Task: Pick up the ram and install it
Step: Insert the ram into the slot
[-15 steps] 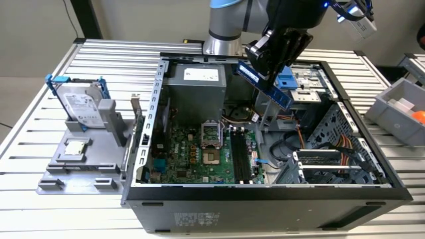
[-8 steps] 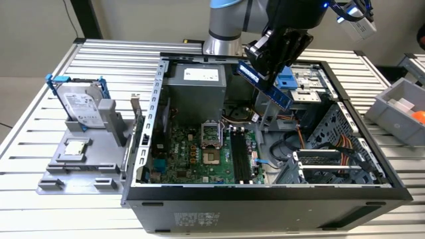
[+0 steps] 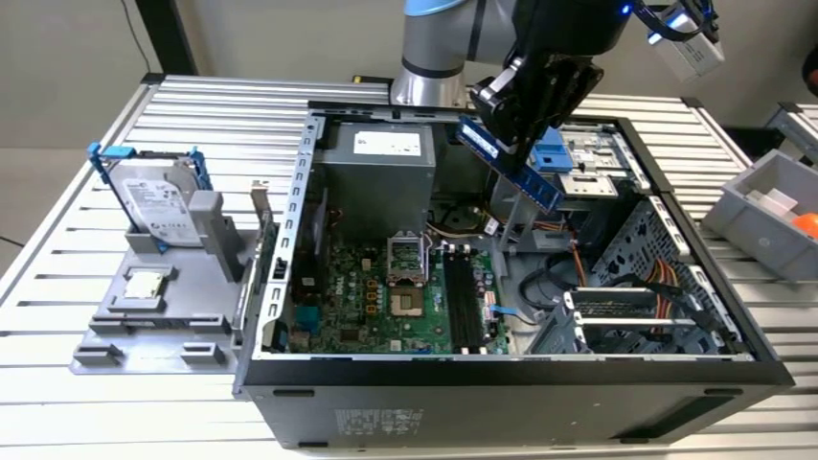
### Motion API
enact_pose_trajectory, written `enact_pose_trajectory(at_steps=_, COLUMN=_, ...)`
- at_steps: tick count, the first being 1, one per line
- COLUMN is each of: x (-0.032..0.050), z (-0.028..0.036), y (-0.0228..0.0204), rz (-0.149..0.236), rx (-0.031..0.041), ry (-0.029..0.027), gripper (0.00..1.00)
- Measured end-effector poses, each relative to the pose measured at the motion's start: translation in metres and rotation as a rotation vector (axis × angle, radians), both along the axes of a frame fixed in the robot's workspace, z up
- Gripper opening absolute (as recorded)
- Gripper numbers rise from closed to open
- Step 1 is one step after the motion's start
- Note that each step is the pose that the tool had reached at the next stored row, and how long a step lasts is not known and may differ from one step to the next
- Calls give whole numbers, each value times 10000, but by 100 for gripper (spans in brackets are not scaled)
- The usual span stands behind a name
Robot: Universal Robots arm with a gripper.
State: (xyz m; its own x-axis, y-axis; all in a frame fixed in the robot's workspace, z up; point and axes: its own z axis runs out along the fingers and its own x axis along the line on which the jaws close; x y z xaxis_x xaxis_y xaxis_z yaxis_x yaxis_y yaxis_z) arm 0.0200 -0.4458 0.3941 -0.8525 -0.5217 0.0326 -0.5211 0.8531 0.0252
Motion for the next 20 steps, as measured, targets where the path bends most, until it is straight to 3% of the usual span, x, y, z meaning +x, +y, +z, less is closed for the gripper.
enact_pose_trajectory(at_steps=20, x=0, z=-4, y=0, rz=-430, rx=0, ry=0, gripper=0)
